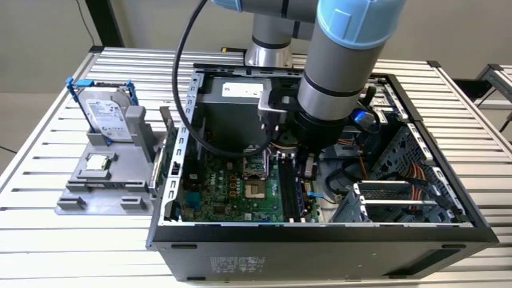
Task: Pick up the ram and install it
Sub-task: 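Press down the ram until it locks into place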
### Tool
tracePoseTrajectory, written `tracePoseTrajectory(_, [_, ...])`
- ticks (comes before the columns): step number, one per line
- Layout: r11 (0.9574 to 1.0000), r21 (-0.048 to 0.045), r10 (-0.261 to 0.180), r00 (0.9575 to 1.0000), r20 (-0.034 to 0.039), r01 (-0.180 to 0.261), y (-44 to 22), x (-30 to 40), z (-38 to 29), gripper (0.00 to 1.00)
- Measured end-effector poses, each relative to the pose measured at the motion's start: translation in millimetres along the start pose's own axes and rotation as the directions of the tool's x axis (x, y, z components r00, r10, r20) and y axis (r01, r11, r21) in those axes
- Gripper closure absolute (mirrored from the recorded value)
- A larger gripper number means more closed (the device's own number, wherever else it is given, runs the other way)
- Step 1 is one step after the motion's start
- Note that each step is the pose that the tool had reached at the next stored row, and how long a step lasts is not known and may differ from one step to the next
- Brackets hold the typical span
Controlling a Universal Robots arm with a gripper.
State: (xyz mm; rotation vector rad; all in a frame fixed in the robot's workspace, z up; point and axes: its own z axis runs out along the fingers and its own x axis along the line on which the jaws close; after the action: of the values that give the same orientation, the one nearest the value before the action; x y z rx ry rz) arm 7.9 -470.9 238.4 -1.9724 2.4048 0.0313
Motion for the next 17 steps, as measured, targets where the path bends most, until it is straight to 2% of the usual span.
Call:
tracePoseTrajectory(9, [0.9983, -0.0021, -0.058, 0.9983, 0.0004, 0.058, 0.0, 0.0, 0.0, 1.00])
tracePoseTrajectory(17, [0.9942, -0.0040, -0.107, 0.9942, 0.0011, 0.107, -0.4, -0.1, 0.0, 1.00])
